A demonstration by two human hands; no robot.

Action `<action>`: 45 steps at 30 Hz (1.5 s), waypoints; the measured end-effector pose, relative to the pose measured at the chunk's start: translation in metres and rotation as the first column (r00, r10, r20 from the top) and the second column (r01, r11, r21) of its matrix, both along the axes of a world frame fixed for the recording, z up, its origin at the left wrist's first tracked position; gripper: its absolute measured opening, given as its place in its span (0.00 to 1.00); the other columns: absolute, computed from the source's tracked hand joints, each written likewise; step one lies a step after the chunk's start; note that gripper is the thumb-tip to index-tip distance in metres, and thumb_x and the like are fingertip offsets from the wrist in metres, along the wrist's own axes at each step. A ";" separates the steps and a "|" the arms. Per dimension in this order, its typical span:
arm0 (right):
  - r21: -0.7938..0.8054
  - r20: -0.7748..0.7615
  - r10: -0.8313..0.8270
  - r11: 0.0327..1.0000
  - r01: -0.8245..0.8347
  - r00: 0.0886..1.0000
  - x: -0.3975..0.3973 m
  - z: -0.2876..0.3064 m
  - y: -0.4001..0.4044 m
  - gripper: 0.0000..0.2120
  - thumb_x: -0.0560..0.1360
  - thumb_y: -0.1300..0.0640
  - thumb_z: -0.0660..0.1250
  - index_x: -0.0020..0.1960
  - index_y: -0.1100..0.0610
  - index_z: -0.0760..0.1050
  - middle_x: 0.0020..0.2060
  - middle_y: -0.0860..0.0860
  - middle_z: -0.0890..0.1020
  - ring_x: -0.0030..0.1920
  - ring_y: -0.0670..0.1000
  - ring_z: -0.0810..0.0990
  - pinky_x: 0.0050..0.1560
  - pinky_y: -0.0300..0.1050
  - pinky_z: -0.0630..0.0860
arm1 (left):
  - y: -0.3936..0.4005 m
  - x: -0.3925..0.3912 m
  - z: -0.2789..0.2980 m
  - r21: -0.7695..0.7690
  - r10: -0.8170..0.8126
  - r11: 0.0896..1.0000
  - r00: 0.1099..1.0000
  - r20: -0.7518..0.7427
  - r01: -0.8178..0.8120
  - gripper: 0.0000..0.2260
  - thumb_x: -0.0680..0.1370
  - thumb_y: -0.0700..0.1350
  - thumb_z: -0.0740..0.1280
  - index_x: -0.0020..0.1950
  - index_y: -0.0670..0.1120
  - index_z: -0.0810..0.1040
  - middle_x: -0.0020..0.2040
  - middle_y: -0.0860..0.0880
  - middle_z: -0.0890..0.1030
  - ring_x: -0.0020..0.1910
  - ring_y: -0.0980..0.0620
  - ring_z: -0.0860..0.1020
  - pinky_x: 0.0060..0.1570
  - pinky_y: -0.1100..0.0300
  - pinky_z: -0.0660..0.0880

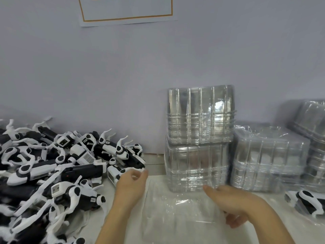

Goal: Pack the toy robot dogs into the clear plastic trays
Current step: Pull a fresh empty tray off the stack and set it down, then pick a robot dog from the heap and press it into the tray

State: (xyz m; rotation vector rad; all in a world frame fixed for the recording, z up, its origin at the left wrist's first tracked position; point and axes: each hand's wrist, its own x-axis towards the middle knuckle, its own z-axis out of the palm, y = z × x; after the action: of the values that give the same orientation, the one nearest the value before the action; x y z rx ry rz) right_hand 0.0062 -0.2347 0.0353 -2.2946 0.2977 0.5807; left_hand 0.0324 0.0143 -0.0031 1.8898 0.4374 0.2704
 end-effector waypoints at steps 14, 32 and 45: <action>-0.129 0.197 0.117 0.987 -0.092 0.973 0.005 0.002 -0.004 0.33 0.81 0.34 0.51 0.71 0.57 0.71 0.66 0.52 0.77 0.55 0.51 0.80 0.59 0.50 0.79 | 0.013 -0.008 -0.017 0.492 0.132 0.866 0.991 -0.039 -0.096 0.28 0.81 0.42 0.65 0.78 0.46 0.59 0.68 0.36 0.68 0.64 0.37 0.71 0.57 0.50 0.69; -0.186 0.271 0.173 0.975 -0.124 0.947 0.006 0.002 -0.005 0.32 0.81 0.34 0.51 0.68 0.59 0.73 0.66 0.55 0.77 0.62 0.53 0.78 0.62 0.48 0.76 | 0.011 -0.016 0.019 0.482 0.296 0.797 0.932 0.210 -0.362 0.08 0.81 0.42 0.61 0.50 0.36 0.74 0.42 0.35 0.79 0.43 0.34 0.76 0.42 0.49 0.67; -0.160 0.335 0.142 0.983 -0.093 0.931 0.004 0.011 -0.011 0.32 0.80 0.34 0.55 0.75 0.53 0.66 0.71 0.50 0.73 0.68 0.51 0.74 0.61 0.43 0.69 | 0.022 -0.034 0.075 0.391 0.335 0.745 0.810 0.481 -0.541 0.11 0.81 0.45 0.61 0.52 0.37 0.76 0.32 0.51 0.67 0.42 0.43 0.65 0.43 0.51 0.62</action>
State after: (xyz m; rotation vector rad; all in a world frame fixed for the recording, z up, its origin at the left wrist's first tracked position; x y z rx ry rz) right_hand 0.0100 -0.2453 0.0459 -2.5124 0.0301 0.2091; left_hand -0.0015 0.0366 0.0721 2.1512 0.5900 1.1720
